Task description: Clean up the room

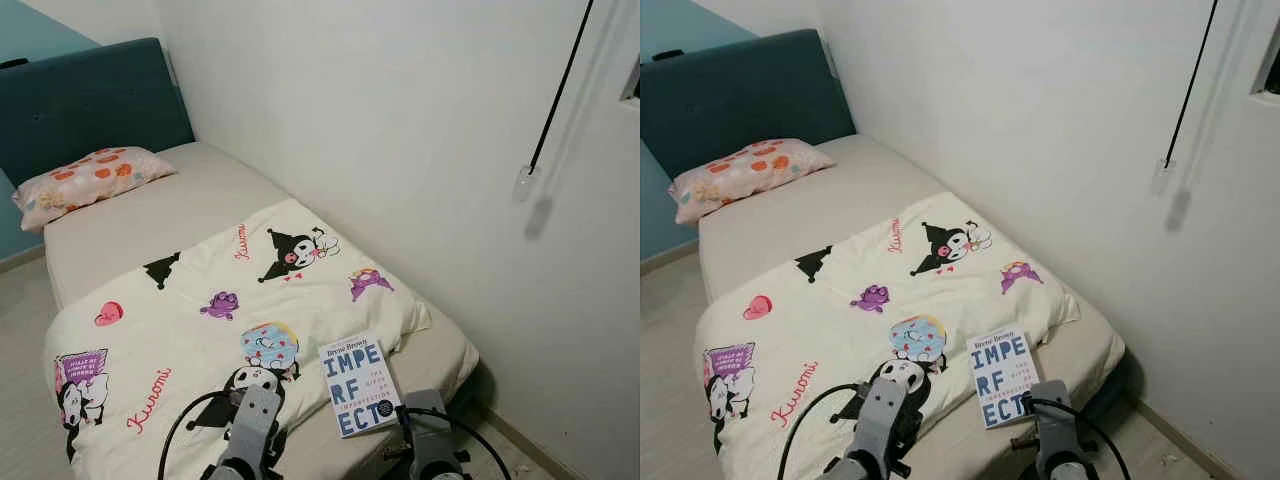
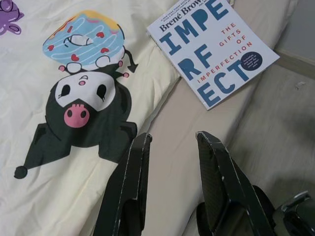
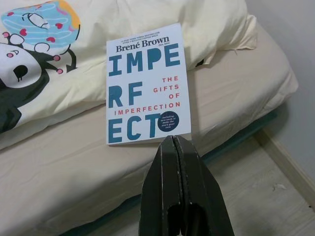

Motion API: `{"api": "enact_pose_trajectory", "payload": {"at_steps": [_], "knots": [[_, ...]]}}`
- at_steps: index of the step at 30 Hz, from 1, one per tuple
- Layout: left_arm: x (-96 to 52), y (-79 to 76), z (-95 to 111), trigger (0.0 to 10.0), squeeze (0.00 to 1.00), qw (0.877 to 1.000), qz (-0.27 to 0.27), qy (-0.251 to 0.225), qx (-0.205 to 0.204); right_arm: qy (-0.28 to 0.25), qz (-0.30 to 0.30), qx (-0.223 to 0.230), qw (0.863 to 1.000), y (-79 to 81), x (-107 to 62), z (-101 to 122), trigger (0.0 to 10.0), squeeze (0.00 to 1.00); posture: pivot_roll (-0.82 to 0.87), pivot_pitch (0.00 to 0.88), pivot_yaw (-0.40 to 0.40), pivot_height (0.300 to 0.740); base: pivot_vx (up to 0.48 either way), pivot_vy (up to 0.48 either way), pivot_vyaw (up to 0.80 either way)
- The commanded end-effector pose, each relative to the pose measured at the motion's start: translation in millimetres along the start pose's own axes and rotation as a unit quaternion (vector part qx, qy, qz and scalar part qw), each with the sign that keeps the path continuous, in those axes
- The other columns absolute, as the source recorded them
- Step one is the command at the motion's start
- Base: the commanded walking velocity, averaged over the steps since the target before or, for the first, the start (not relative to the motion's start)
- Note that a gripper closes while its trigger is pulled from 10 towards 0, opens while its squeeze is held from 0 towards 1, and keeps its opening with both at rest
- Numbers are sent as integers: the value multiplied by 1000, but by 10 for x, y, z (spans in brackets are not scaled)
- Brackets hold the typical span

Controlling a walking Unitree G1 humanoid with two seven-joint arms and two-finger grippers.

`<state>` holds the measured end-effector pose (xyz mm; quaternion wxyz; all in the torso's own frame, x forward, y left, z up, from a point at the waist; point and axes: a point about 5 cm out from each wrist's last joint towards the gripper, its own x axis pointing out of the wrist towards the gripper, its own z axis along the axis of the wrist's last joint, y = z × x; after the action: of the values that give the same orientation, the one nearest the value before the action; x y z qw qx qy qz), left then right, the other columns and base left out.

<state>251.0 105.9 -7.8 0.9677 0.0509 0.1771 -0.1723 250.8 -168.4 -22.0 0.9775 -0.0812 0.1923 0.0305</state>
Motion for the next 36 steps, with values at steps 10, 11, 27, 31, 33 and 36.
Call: {"api": "enact_pose_trajectory", "payload": {"at_steps": [10, 11, 27, 31, 33, 36], "knots": [[-24, 20, -37, 10000, 0, 1000, 2, 8, 5, 8, 3, 5, 1000, 36, -34, -60, 10000, 0, -64, 117, 60, 740, 0, -480, 0], [-22, 18, -36, 10000, 0, 1000, 3, 8, 4, 8, 3, 5, 1000, 34, -34, -60, 10000, 0, -64, 117, 60, 740, 0, -480, 0], [-25, 35, -47, 10000, 0, 999, 18, 10, -30, 6, 5, 3, 1000, 19, -18, -35, 10000, 0, -65, 122, 51, 740, 0, 60, 0], [-26, 40, -51, 10000, 0, 999, 19, 11, -29, 6, 5, 3, 1000, 16, -18, -34, 10000, 0, -65, 124, 52, 740, 0, 0, 0], [-27, 40, -51, 10000, 0, 999, 19, 11, -29, 6, 5, 3, 1000, 15, -18, -35, 10000, 0, -65, 124, 52, 740, 0, 0, 0], [-29, 39, -48, 10000, 0, 999, 20, 10, -27, 8, 7, -9, 1000, 16, -17, -38, 10000, 0, -66, 124, 54, 740, 0, 0, 0]]}}
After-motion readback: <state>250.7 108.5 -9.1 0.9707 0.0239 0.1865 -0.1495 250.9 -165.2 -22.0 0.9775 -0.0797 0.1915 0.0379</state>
